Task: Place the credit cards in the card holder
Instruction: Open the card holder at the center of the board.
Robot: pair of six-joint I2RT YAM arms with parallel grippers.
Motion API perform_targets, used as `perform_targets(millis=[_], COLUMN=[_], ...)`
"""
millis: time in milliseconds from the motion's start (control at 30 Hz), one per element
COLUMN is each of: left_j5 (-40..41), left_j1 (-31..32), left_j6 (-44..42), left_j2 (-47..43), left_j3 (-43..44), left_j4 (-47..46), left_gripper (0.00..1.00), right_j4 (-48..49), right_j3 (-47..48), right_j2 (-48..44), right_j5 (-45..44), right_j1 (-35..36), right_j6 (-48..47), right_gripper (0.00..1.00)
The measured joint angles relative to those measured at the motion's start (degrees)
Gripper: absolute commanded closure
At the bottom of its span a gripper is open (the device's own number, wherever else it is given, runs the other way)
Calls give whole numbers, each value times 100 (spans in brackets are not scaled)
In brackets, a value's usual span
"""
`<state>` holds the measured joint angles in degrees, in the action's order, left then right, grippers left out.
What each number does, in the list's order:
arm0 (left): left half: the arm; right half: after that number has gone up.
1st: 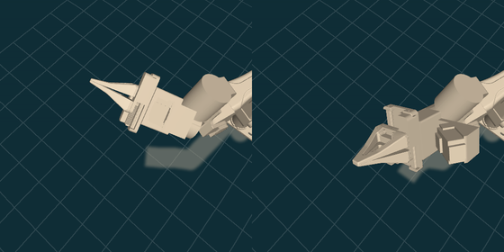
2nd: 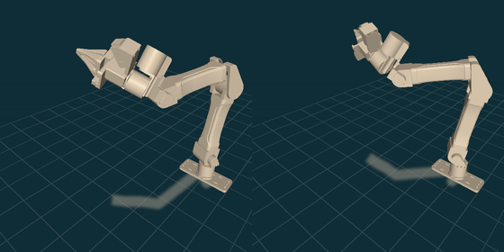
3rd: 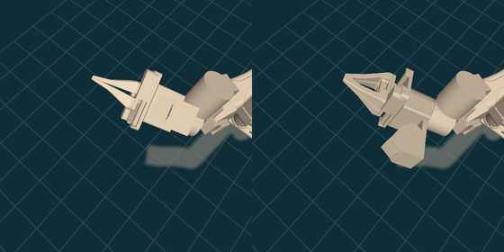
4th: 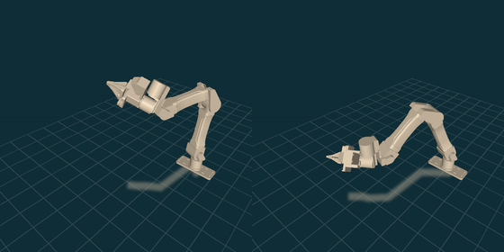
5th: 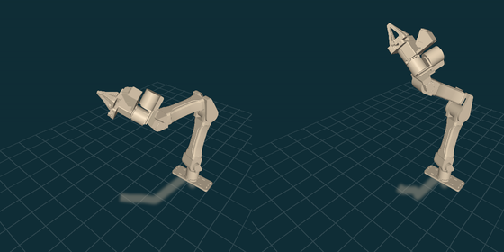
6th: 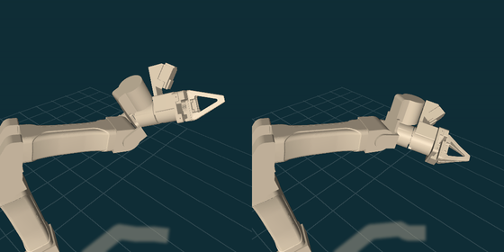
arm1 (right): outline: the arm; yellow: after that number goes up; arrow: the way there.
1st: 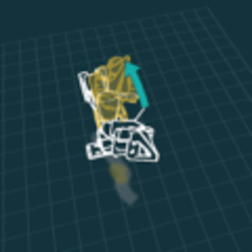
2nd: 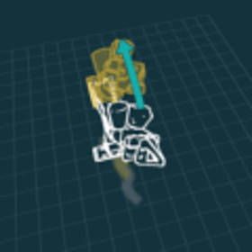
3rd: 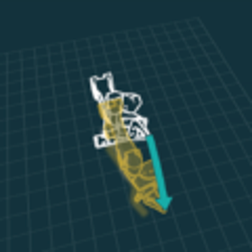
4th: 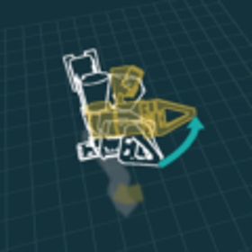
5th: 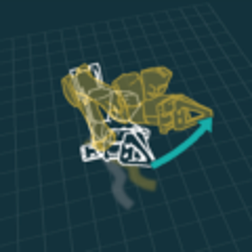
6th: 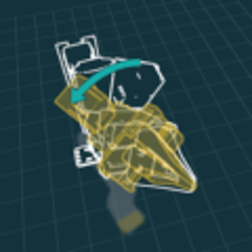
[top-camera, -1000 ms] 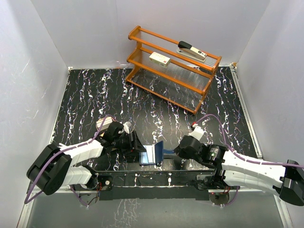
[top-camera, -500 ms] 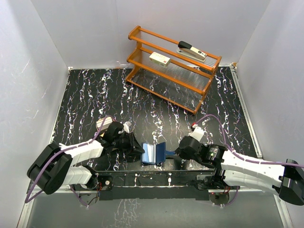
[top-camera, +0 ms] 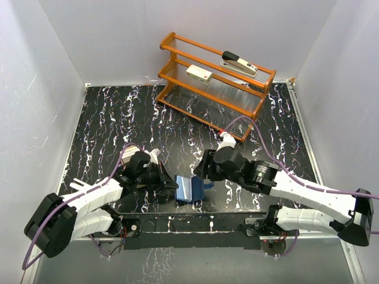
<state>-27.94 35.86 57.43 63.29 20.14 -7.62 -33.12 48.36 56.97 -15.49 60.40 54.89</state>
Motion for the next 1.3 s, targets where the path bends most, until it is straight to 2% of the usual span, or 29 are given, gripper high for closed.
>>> perform_targets(millis=[267,567,700,767,800,867,1300], left_j5=[181,286,315,317,319,317,313], left_j1=[0,0,0,0,0,0,0], left_j6=[81,140,225,264,271,284,428], left_j2=[-251,-468,-531,-608,-651,-728,-949], left_j3=[-90,-146,-271,-319,-330,-332,-527], left_j4=[116,337,348,367,382,391,332], left_gripper=[100,100,90,88,89,100,100], right_j4=[992,1624,1832,1912,1976,2087,2822], right_j3=[33,-146,-203,-273,-323,-457,-1104], right_j2=[1005,1904,2192,2277,2304,2323,2367], right_j5=[1250,1961,2063,2087,2092,2085,2302], right_j1=[33,63,63,63,63,63,63], right_j6=[-570,-835,-863,-870,-874,-879,-708], right_gripper=[29,31,31,31,31,31,26])
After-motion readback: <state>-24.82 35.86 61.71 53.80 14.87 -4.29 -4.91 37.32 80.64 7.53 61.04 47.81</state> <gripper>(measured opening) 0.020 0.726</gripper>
